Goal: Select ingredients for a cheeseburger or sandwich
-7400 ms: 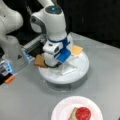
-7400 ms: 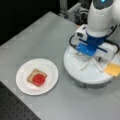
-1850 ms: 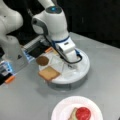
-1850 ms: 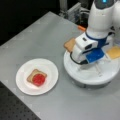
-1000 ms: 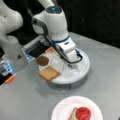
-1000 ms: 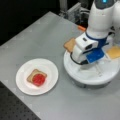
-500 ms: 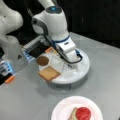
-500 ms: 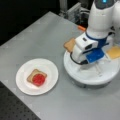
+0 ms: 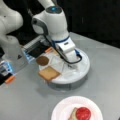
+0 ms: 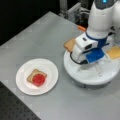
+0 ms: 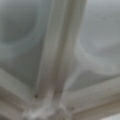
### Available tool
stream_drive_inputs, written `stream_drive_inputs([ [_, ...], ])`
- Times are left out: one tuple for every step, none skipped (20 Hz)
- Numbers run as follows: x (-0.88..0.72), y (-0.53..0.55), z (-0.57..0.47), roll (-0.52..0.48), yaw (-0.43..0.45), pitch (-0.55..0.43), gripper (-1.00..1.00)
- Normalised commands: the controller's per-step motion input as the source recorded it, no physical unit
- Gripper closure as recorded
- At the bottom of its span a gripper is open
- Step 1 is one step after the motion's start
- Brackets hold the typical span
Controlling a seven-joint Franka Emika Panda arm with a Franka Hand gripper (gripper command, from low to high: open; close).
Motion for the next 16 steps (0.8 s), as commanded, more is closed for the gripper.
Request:
stream_drive_inputs([
  [0.16, 0.44, -0.09, -0.071, -0.123, -0.093, -1.0],
  [0.16, 0.44, -0.09, -0.073, -0.123, -0.094, -1.0],
  [0.15, 0.44, -0.08, -0.083, -0.142, -0.087, -1.0],
  [0.15, 0.44, -0.07, -0.092, -0.153, -0.085, -1.0],
  [0.15, 0.44, -0.07, -0.092, -0.155, -0.085, -1.0],
  [0.15, 0.44, -0.06, -0.098, -0.17, -0.077, -1.0],
  [0.15, 0.45, -0.04, -0.105, -0.182, -0.075, -1.0],
  [0.15, 0.45, -0.04, -0.1, -0.178, -0.075, -1.0],
  [0.14, 0.45, -0.02, -0.098, -0.183, -0.072, -1.0],
  [0.13, 0.45, -0.01, -0.1, -0.207, -0.068, -1.0],
  [0.12, 0.45, 0.01, -0.099, -0.229, -0.066, -1.0],
  [0.11, 0.44, 0.01, -0.092, -0.225, -0.066, -1.0],
  [0.1, 0.45, 0.02, -0.092, -0.259, -0.059, -1.0],
  [0.09, 0.44, 0.03, -0.09, -0.267, -0.059, -1.0],
  [0.09, 0.44, 0.03, -0.082, -0.252, -0.061, -1.0],
  [0.09, 0.43, 0.04, -0.081, -0.243, -0.055, -1.0],
])
